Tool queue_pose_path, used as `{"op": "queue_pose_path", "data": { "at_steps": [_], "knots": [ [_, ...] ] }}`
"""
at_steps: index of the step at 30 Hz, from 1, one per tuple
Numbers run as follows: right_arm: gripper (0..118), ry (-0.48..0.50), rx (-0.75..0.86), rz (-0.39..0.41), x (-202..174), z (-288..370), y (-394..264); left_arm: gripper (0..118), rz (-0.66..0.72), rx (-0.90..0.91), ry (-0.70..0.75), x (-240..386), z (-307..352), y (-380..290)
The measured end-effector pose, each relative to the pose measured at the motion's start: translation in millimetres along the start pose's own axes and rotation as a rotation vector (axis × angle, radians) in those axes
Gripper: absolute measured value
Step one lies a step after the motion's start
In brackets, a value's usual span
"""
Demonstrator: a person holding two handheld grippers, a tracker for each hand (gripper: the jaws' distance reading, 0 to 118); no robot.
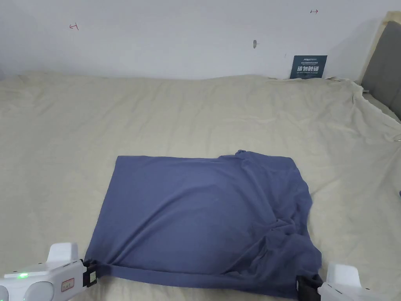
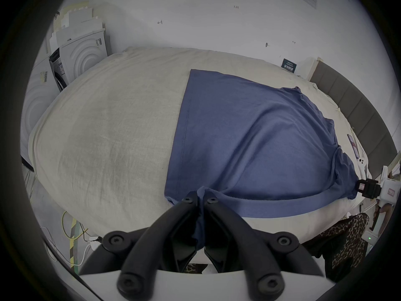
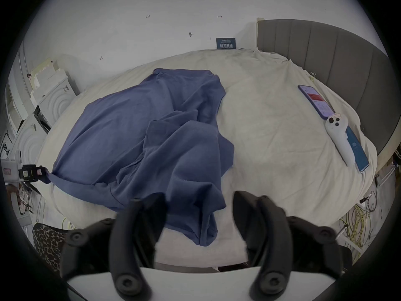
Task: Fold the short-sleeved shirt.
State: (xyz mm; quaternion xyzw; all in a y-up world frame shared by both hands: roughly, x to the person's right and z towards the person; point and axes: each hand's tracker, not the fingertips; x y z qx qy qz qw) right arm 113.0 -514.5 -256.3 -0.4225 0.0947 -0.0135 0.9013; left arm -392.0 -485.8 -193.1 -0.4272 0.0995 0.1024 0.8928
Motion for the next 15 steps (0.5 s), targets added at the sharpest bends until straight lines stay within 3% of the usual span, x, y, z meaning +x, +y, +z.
{"op": "queue_pose_path", "data": {
  "at_steps": [3,4,15],
  "knots": [
    [10,0.035,-0.004,-0.008,-6,2,0,1,0.004,-0.003,-0.001,-2,-3,-1],
    [4,0.046,-0.008,-0.007,-5,0,-1,1,0.008,-0.003,-0.003,-3,-3,-2],
    [3,0.075,0.064,-0.002,4,29,20,1,0.066,0.052,-0.034,-9,6,11]
  ]
}}
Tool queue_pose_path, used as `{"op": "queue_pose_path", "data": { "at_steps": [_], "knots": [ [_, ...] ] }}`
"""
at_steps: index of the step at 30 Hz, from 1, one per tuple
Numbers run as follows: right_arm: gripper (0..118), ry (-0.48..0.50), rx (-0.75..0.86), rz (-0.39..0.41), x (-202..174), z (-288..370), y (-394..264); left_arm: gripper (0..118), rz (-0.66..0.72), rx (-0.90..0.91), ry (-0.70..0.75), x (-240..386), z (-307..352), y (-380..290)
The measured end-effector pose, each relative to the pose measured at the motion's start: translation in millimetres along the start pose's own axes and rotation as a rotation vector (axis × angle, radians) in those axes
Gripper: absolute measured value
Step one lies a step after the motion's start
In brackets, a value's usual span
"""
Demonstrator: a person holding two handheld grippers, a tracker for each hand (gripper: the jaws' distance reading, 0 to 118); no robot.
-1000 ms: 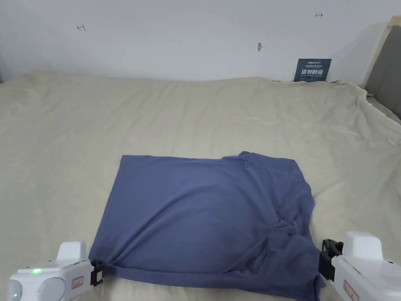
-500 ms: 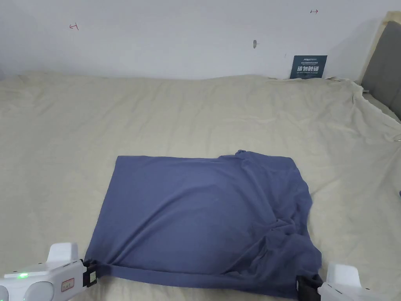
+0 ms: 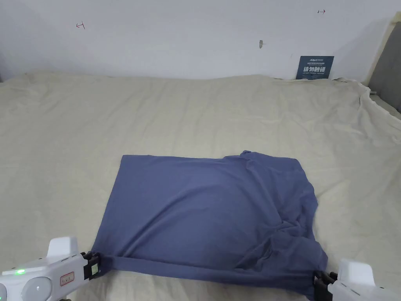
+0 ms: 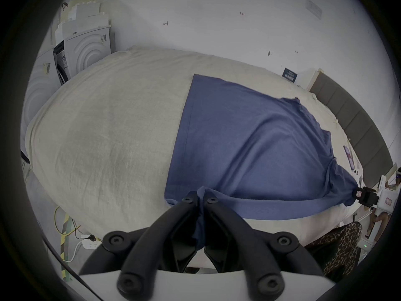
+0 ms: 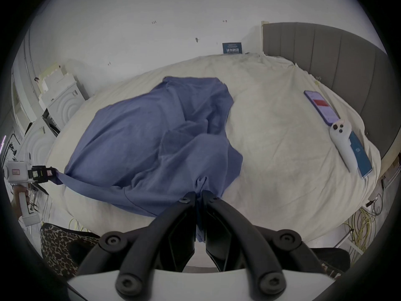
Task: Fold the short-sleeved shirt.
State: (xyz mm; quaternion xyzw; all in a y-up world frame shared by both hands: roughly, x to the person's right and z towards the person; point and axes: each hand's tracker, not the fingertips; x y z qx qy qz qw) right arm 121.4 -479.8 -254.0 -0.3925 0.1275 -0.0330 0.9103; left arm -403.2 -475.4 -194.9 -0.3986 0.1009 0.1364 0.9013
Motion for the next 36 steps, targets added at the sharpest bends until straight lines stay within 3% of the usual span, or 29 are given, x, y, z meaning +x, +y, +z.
{"op": "queue_pose_path", "data": {
  "at_steps": [8,17,29,36],
  "knots": [
    [3,0.012,0.073,0.028,-1,-4,64,1,-0.029,0.064,-0.005,9,-6,52],
    [3,-0.012,0.036,0.058,2,-66,119,1,-0.126,0.051,0.03,25,-63,107],
    [3,-0.068,-0.104,0.092,20,-176,144,1,-0.182,-0.091,0.105,31,-155,126],
    [4,-0.103,-0.17,0.078,15,-195,125,2,-0.198,-0.134,0.15,37,-169,120]
  ]
}}
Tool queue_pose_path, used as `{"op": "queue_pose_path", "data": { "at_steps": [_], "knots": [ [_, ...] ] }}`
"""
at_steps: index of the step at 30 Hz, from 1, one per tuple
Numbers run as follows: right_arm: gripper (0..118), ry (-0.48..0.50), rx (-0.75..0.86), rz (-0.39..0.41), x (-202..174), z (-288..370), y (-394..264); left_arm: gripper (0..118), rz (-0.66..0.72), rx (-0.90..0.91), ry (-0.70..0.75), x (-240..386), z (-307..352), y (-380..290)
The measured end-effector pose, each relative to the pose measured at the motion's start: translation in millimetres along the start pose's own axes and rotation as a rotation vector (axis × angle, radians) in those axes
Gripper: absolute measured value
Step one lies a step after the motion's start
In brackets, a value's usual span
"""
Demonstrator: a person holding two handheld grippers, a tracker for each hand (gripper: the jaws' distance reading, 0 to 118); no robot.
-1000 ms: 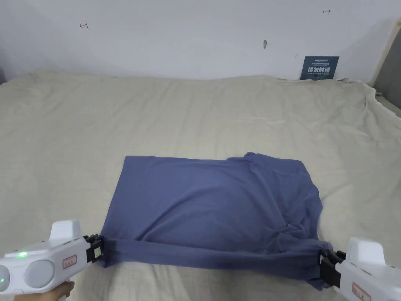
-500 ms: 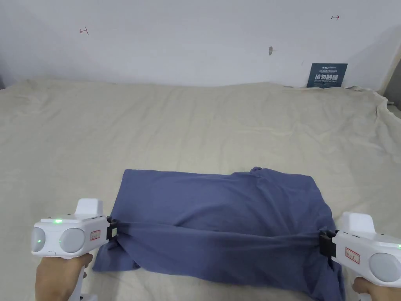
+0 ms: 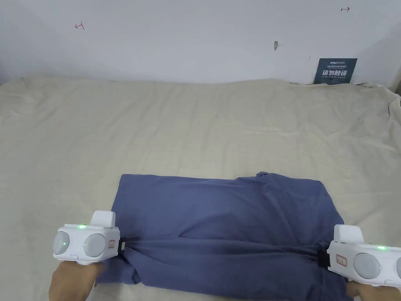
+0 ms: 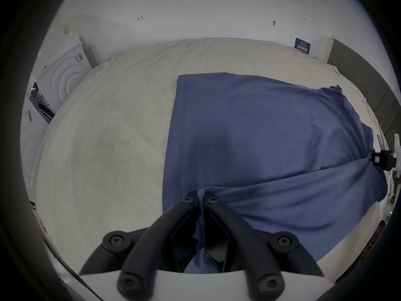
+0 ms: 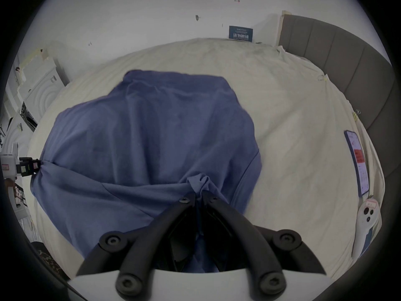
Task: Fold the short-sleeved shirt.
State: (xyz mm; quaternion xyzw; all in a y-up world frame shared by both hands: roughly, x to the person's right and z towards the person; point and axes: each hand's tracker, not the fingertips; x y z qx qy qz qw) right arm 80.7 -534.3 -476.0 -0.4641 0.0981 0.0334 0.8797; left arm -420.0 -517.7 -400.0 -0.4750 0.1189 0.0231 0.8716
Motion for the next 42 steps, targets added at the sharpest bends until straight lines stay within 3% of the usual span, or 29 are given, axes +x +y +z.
{"op": "queue_pose_path", "data": {
  "at_steps": [2,4,6,7,8,10,16,21,23,24,28,35,42],
  "knots": [
    [4,-0.004,0.017,-0.007,-5,10,0,3,-0.008,-0.006,-0.004,1,4,2],
    [12,-0.004,0.038,-0.009,-7,21,3,24,0.014,0.0,-0.022,-1,12,5],
    [48,-0.02,0.069,0.006,-13,41,8,59,0.065,0.01,-0.032,-3,23,9],
    [73,-0.015,0.095,0.014,-15,52,9,75,0.087,0.039,-0.039,-4,31,11],
    [82,-0.01,0.131,0.014,-16,63,10,82,0.098,0.069,-0.04,-5,41,12],
    [83,-0.01,0.196,0.0,-16,90,13,93,0.112,0.136,-0.054,-5,66,14],
    [83,0.027,0.376,-0.007,-13,171,-2,93,0.093,0.294,-0.062,-5,140,2],
    [78,0.011,0.478,0.015,-22,228,-29,90,0.076,0.359,-0.05,-4,182,-26],
    [65,-0.001,0.514,0.016,-15,235,-40,77,0.073,0.385,-0.056,-4,193,-39],
    [56,-0.001,0.522,0.013,-14,240,-45,68,0.076,0.405,-0.068,-5,197,-46],
    [1,-0.022,0.551,0.011,-10,247,-65,0,0.101,0.455,-0.082,-6,210,-73],
    [0,-0.011,0.562,0.015,-15,249,-79,0,0.152,0.457,-0.081,-11,215,-99],
    [0,0.002,0.569,0.009,-28,250,-69,0,0.149,0.406,-0.091,-14,195,-81]
  ]
}}
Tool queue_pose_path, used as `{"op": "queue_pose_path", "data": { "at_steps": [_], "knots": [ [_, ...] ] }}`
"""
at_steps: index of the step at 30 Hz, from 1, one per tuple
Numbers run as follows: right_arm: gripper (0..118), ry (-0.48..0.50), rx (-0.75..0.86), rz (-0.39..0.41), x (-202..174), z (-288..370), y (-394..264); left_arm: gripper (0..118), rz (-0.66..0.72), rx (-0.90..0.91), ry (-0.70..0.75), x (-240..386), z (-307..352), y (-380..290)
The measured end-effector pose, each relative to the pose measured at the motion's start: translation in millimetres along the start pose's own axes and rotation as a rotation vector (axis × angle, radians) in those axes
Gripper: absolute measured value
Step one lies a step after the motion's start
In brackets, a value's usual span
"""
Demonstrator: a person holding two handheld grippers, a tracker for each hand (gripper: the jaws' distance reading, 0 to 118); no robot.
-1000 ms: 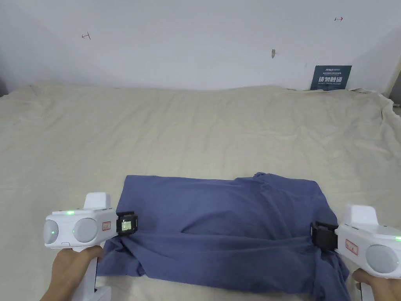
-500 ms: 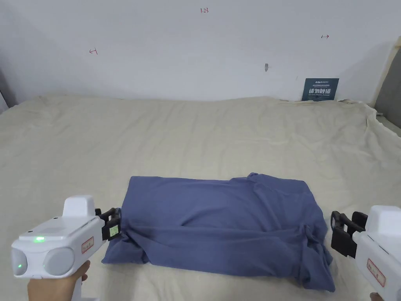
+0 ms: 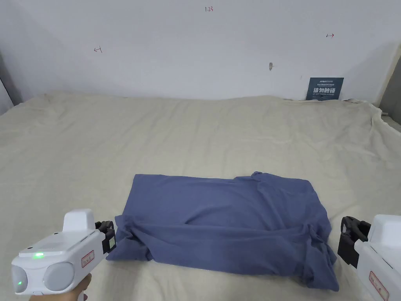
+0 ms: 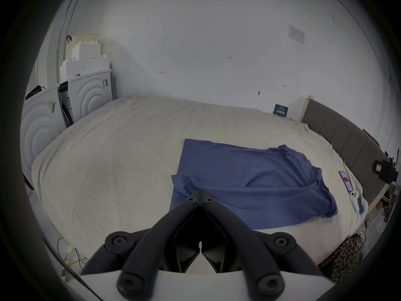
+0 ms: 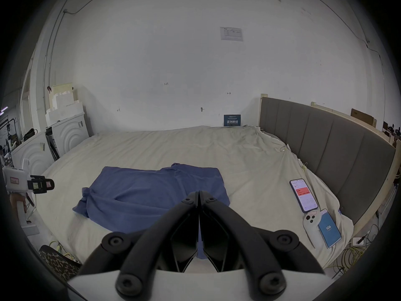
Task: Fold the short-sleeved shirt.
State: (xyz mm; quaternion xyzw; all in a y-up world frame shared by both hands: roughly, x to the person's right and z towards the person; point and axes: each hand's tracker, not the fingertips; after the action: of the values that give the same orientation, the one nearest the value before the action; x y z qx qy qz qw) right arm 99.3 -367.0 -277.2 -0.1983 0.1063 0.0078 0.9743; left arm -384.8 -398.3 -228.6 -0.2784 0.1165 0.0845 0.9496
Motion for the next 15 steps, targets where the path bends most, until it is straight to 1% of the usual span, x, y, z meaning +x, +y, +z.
{"op": "queue_pose_path", "data": {
  "at_steps": [6,7,8,9,10,11,12,13,15],
  "knots": [
    [0,-0.005,-0.019,-0.014,-4,-10,1,0,0.033,-0.182,0.026,-16,-60,3],
    [0,-0.008,-0.023,-0.014,-4,-12,0,6,0.037,-0.216,0.036,-18,-70,2],
    [0,-0.009,-0.028,-0.015,1,-17,-2,15,0.041,-0.241,0.056,-21,-80,0],
    [0,-0.011,-0.036,-0.018,2,-20,-3,28,0.044,-0.278,0.067,-23,-90,-2],
    [0,-0.011,-0.045,-0.023,2,-23,-4,49,0.054,-0.313,0.065,-25,-98,-7],
    [0,-0.011,-0.052,-0.028,3,-25,-6,64,0.054,-0.327,0.061,-27,-106,-10],
    [0,-0.012,-0.06,-0.032,4,-28,-7,73,0.056,-0.345,0.068,-29,-113,-12],
    [0,-0.013,-0.068,-0.035,4,-30,-8,78,0.059,-0.355,0.077,-30,-119,-15],
    [0,-0.014,-0.086,-0.039,6,-36,-11,79,0.052,-0.382,0.084,-33,-130,-21]
  ]
}}
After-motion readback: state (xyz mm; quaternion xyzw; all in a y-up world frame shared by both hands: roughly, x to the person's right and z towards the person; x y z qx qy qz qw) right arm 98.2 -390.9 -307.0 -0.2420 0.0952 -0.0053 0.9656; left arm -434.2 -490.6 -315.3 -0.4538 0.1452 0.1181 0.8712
